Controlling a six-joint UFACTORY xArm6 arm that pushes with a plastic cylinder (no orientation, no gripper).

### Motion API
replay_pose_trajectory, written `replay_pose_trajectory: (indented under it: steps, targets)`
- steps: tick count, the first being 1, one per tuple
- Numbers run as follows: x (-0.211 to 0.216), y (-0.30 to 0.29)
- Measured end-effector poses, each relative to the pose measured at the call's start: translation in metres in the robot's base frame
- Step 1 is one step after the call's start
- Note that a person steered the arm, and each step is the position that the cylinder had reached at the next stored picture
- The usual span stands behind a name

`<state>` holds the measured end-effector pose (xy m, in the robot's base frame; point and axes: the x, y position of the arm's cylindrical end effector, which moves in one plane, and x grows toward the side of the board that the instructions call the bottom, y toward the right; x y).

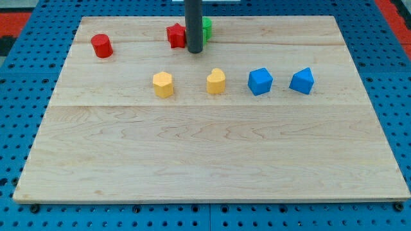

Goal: Point your arm at the green circle

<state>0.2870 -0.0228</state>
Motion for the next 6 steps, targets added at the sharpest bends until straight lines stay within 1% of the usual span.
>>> replay_pose_trajectory:
  steps: [2, 3, 4, 5, 6]
  targets:
    - [0.001, 0.021]
    - [-0.001, 0.078]
    - [-0.05, 0.146]
    - [-0.095, 0.12]
    - [-0.094, 0.082]
